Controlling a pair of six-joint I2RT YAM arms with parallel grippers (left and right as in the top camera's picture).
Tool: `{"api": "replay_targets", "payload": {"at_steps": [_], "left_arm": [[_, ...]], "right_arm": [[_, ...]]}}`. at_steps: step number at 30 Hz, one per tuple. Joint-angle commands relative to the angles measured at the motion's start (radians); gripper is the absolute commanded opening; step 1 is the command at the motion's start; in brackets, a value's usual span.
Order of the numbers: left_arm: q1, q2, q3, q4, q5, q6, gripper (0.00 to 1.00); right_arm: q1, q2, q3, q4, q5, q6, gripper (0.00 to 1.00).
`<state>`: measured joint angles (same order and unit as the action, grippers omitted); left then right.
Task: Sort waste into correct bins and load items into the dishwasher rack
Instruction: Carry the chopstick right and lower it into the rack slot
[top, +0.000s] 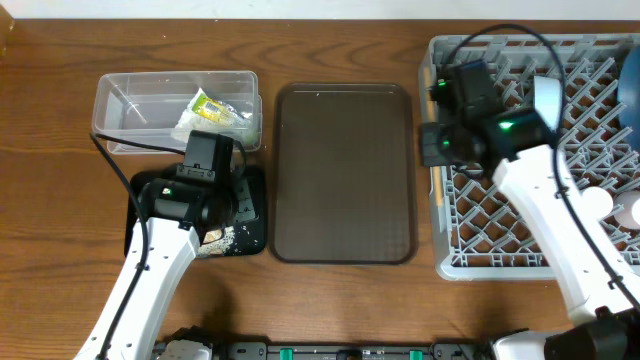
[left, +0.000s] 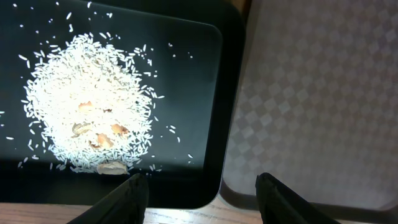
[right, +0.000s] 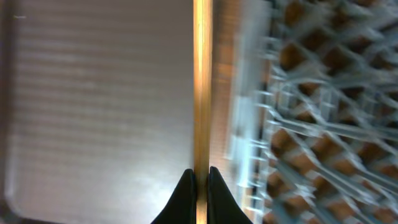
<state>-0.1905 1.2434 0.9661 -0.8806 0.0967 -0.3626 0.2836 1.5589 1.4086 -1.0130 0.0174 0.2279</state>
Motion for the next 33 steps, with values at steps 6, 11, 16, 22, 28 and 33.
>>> {"api": "replay_targets", "payload": {"at_steps": [6,11,16,22,28,33], "left_arm": [[0.004,-0.001,0.005,-0.001,-0.023,-0.002,0.59],[0.004,-0.001,0.005,-0.001,-0.023,-0.002,0.59],[0.004,-0.001,0.005,-0.002,-0.023,-0.002,0.59],[0.004,-0.001,0.005,-0.001,-0.023,-0.002,0.59],[0.004,-0.001,0.005,0.000,-0.023,-0.002,0.69],[0.004,-0.004,0.005,0.017,-0.023,0.005,0.73]], "right_arm": [[-0.137,0.063,-0.033,-0.055,0.000,-0.084,0.02],[-0.138,0.115,-0.077,-0.042,-0.011,-0.088,0.02],[-0.138,0.181,-0.085,-0.036,-0.037,-0.088,0.04],[-0.138,0.185,-0.085,-0.034,-0.065,-0.091,0.14],[-0.143,0.135,-0.084,-0.023,-0.082,-0.114,0.33],[-0.164,0.046,-0.081,0.009,-0.082,-0.113,0.33]]}}
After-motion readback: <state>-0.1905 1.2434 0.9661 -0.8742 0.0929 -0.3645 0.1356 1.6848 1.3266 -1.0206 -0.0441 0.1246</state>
